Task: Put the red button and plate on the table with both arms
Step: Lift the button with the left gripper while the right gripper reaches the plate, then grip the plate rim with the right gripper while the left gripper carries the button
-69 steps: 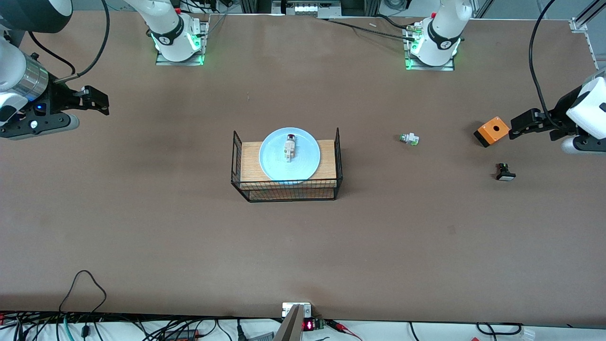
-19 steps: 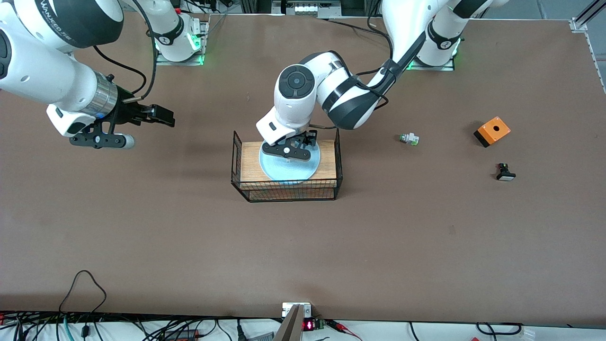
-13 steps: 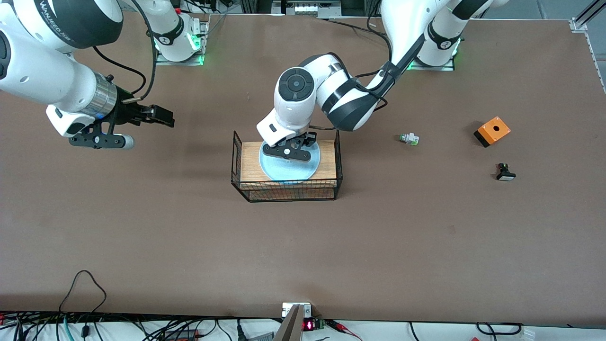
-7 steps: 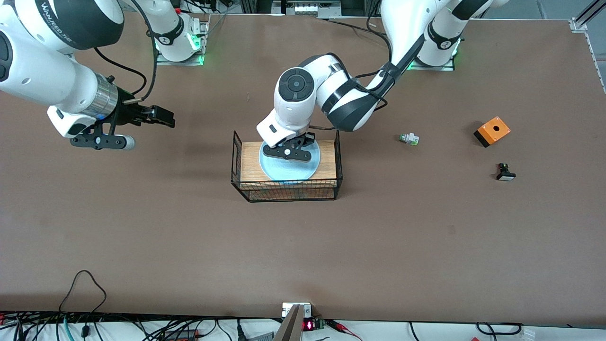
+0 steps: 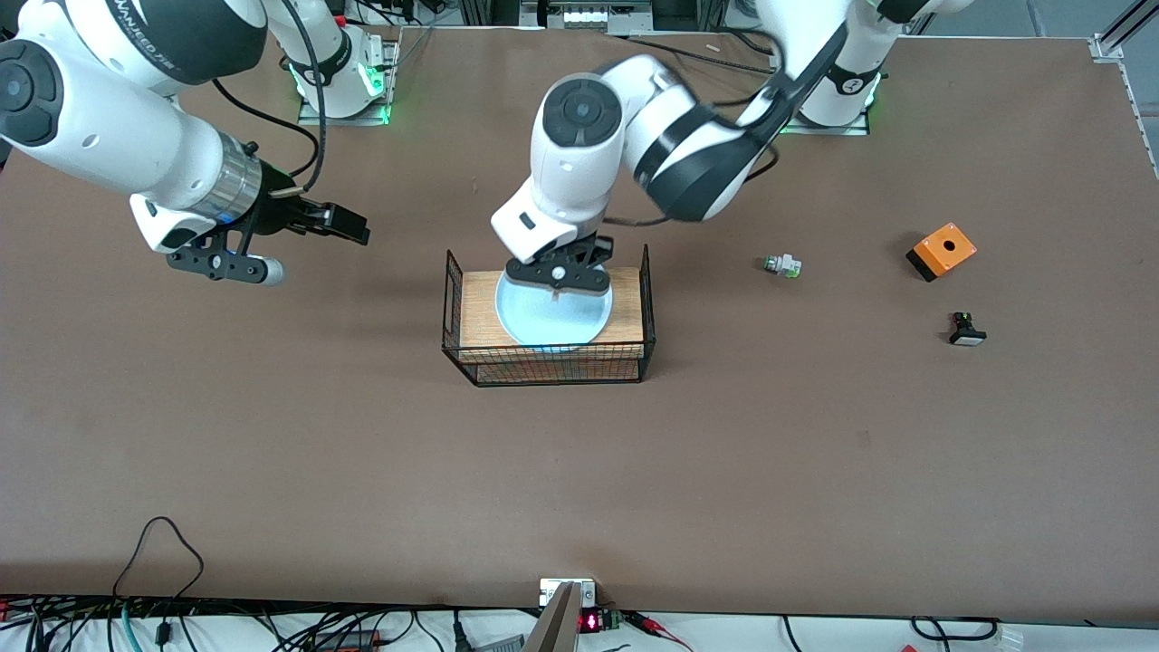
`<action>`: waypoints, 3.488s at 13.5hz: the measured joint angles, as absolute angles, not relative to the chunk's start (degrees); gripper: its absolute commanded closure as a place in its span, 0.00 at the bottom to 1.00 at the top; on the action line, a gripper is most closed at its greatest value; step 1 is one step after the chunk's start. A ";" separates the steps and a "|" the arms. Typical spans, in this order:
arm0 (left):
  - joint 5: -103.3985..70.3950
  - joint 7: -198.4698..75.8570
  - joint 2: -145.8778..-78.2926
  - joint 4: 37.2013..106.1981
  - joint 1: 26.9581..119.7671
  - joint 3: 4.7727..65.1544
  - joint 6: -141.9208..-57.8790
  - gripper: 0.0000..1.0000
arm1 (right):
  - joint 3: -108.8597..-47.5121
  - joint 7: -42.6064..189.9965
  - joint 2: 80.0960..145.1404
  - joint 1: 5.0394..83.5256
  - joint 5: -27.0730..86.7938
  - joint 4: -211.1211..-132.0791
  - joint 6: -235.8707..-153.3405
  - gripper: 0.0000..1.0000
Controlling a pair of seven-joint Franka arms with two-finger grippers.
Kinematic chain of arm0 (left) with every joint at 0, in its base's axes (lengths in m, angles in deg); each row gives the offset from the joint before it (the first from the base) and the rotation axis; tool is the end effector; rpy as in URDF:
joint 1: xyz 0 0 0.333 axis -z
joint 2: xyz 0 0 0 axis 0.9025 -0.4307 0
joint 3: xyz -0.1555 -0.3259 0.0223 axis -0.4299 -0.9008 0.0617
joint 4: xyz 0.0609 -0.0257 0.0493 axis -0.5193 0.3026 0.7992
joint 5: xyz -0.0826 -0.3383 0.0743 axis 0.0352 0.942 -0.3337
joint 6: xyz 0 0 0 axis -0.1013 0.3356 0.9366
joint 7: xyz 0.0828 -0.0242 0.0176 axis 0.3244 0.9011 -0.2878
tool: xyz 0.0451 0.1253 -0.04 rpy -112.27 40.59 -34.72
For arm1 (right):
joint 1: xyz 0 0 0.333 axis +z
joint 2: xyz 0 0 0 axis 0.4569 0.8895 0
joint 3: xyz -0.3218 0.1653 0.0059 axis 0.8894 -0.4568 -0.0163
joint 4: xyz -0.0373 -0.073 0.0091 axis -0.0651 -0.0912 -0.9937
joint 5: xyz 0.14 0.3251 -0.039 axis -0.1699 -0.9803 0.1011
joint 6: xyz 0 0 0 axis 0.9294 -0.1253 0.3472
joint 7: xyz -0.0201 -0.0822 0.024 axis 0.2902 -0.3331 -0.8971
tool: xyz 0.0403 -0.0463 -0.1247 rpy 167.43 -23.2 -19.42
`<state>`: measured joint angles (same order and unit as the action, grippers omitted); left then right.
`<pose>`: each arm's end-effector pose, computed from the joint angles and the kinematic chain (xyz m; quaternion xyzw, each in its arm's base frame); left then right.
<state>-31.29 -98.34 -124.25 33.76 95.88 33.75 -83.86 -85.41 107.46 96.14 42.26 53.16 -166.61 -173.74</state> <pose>0.5281 -0.5056 0.4724 0.9976 -0.0359 -0.0180 0.0568 0.5223 0.1895 0.5537 -0.9842 0.1184 0.0970 0.0889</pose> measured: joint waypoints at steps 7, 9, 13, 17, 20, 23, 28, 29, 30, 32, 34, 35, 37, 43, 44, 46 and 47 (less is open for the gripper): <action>-31.37 -94.53 -119.01 31.99 85.99 34.24 -67.65 1.00 | -85.58 115.01 97.57 48.69 53.02 -166.58 -177.97 0.00; -31.41 -93.85 -119.07 32.04 81.53 34.40 -65.90 1.00 | -85.62 117.66 98.53 50.83 53.02 -166.58 -179.42 0.00; -31.45 -84.28 -119.03 32.01 71.45 34.45 -63.56 1.00 | -85.63 124.67 102.09 54.73 53.03 -166.56 -183.83 0.00; -31.51 -71.94 -118.04 31.97 62.54 34.55 -62.37 1.00 | -85.63 130.34 105.99 57.28 53.03 -166.52 -187.21 0.00; -31.51 -65.99 -117.33 32.18 58.01 34.74 -59.50 1.00 | -85.63 130.57 107.18 58.02 53.03 -166.48 -189.17 0.00; -31.51 -59.91 -113.72 37.92 57.76 38.24 -62.75 1.00 | -85.62 130.90 108.10 58.21 53.03 -166.46 -191.94 0.00; -31.52 -54.07 -105.06 58.93 54.69 40.78 -75.60 1.00 | -85.62 130.92 110.93 59.04 53.29 -166.45 -193.51 0.00; -31.52 -54.07 -103.92 62.42 54.64 41.06 -77.47 1.00 | -85.62 130.92 111.38 59.37 53.93 -166.45 -194.17 0.00; -31.51 -54.08 -103.11 65.55 54.64 41.29 -79.46 1.00 | -85.62 130.92 111.74 59.66 55.05 -166.45 -195.21 0.00; -31.51 -54.11 -102.13 71.54 54.62 41.86 -84.12 1.00 | -85.62 130.92 112.49 60.39 58.23 -166.45 -197.36 0.00; -31.32 -54.34 -101.56 77.02 54.54 42.16 -89.00 1.00 | -85.62 130.93 113.20 61.34 60.01 -166.44 -198.21 0.00; -31.20 -54.39 -101.47 79.32 54.45 42.29 -91.19 1.00 | -85.62 130.95 113.53 61.69 60.26 -166.44 -198.27 0.00; -31.11 -54.45 -101.61 83.35 53.78 42.60 -95.84 1.00 | -85.61 130.96 114.09 61.89 60.61 -166.44 -198.46 0.00; -31.09 -54.43 -102.91 92.57 51.38 42.75 -109.83 1.00 | -85.52 130.97 114.86 61.95 63.24 -166.43 -198.81 0.09; -31.09 -54.44 -102.89 94.48 51.40 42.71 -112.71 1.00 | -85.53 130.97 114.97 62.07 63.42 -166.43 -198.82 0.11; -31.08 -54.44 -102.89 98.71 51.40 42.70 -118.67 1.00 | -85.53 130.96 115.25 62.46 63.53 -166.43 -198.82 0.18; -31.08 -54.44 -102.90 100.33 51.40 42.71 -120.56 1.00 | -85.53 130.97 115.43 62.76 63.78 -166.43 -198.82 0.19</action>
